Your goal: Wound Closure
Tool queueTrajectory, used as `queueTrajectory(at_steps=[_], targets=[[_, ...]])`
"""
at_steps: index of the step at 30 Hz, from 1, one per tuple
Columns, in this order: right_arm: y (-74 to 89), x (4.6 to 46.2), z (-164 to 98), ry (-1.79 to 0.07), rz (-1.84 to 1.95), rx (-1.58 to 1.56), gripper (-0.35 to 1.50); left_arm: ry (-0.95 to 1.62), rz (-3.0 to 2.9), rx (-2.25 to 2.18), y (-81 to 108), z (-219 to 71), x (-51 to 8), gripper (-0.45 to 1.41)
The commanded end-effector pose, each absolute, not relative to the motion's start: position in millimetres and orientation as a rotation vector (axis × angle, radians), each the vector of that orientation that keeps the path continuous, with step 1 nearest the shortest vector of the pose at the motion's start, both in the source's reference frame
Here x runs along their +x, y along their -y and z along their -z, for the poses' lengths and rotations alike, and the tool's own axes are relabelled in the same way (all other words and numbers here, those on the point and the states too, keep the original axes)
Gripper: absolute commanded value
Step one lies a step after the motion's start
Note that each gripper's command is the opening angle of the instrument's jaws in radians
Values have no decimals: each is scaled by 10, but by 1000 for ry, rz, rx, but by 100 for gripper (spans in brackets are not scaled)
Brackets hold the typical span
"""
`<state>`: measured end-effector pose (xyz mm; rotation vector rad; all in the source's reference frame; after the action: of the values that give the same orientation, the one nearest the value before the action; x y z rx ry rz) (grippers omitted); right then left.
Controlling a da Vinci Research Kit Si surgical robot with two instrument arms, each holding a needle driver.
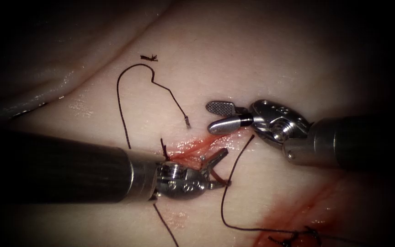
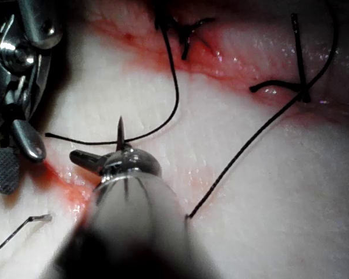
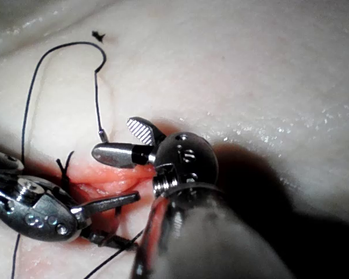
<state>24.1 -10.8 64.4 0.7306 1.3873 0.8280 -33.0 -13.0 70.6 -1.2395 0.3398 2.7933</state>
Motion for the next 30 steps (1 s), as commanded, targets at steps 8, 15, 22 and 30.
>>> queueTrajectory(at_steps=[8,15,22,30], targets=[[112,249,-649,-1388,-827,733,101,-371,-2802,-1173,132,-704,-321,-45],[112,249,-649,-1388,-827,733,101,-327,-2823,-1169,142,-702,-324,-45],[113,246,-647,-1389,-823,741,95,-53,-2612,-1272,141,-694,-325,-45],[112,240,-645,-1388,-819,749,90,286,-2184,-1392,135,-667,-323,-45]])
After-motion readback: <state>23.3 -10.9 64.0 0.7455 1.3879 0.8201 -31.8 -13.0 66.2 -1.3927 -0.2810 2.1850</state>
